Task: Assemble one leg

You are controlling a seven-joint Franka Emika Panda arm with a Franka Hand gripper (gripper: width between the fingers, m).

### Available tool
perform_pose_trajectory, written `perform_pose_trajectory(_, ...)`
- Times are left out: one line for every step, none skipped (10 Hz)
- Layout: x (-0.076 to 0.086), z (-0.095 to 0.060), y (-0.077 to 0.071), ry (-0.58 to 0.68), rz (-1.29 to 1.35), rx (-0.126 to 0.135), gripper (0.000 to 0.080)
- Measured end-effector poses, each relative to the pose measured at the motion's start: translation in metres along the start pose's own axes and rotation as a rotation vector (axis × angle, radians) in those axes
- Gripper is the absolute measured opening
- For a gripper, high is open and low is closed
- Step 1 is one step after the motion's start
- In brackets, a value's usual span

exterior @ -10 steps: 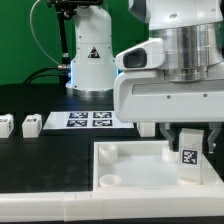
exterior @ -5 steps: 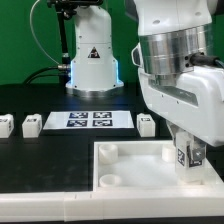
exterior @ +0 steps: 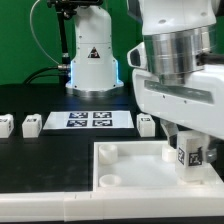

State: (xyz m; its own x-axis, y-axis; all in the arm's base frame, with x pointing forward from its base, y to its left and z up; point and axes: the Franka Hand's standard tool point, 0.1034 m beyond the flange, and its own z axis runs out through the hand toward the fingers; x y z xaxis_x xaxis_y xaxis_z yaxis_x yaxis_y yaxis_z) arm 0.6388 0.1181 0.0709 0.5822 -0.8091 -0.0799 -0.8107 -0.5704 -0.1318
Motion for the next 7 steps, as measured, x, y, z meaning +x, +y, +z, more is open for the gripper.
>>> perform_pose_trajectory(0.0019,0.0001,0.0012,0.001,-0.089,-0.001,0.063)
perform_pose_trajectory(0.0024,0.0,0.0014,0.002,-0.187,-0.002,0.0644)
perform_pose_trajectory(0.0029,0.0,0.0017,0.006,-0.304,-0.006,0.0644)
perform_pose_trajectory(0.0043,-0.0001,0.0027,0.023,-0.565,-0.029,0.0648)
perform_pose_trajectory(0.005,0.0,0.0031,0.033,-0.8,-0.054,0.0648)
perform_pose_trajectory(0.0056,-0.0013,0.0016,0.031,-0.97,-0.073,0.0648)
perform_pose_trajectory(0.0041,-0.0019,-0.0004,0.034,-0.99,-0.069,0.0648)
